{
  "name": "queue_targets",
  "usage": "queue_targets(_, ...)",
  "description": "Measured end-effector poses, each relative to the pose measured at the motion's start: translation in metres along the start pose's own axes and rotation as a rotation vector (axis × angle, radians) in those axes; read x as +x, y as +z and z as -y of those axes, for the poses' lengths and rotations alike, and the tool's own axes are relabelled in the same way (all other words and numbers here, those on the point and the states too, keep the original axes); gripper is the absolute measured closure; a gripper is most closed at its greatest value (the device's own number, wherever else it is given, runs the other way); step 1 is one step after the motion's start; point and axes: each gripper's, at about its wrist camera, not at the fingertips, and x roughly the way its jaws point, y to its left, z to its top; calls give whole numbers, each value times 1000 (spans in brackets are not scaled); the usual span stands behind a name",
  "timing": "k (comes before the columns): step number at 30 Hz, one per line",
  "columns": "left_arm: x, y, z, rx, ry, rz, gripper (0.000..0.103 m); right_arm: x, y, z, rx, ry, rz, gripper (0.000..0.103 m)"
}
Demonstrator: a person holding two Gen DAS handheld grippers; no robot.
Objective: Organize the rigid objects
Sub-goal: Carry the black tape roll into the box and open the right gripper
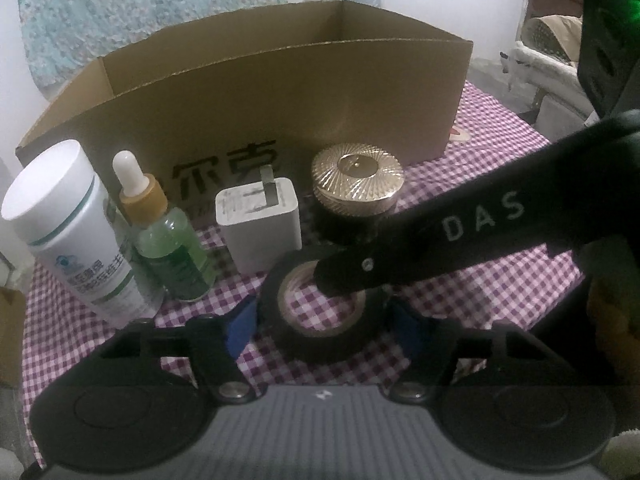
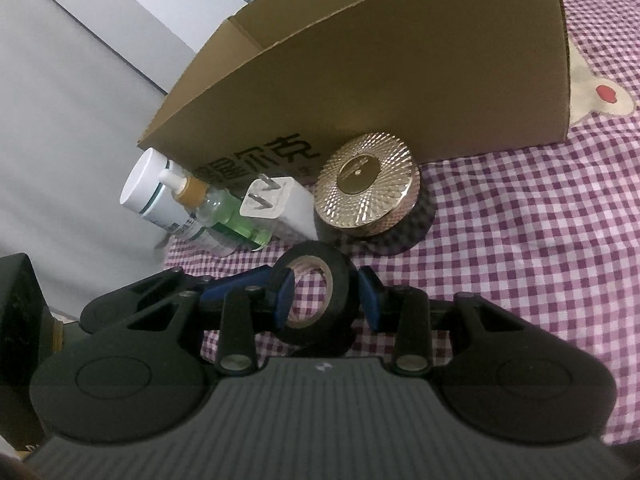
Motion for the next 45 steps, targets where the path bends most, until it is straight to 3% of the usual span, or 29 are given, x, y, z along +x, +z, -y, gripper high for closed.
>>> queue_targets(10, -7, -7, 5, 15, 5, 1, 36, -4, -6, 0, 11, 4, -26, 71)
queue_targets(16, -6, -6, 3, 5, -3, -9, 30, -4, -6, -3, -7, -2, -13, 71)
queue_targets(19, -6, -6, 4, -3, 8, 0, 36, -3, -7, -4, -34, -4, 1, 71)
queue_targets(24, -9, -6, 2, -20, 13, 4, 36, -5, -8, -5, -27, -11, -2, 71)
queue_targets(31, -48, 0, 10, 32, 48, 84, 36, -35, -6, -29, -79, 0, 53, 71)
queue_targets(39, -109, 51, 11, 143, 162, 250, 36, -80, 41, -78, -226, 64, 174, 71)
queue_targets(45, -113, 116, -15, 158, 174, 243, 36, -79, 112, -94, -257, 111, 180, 71)
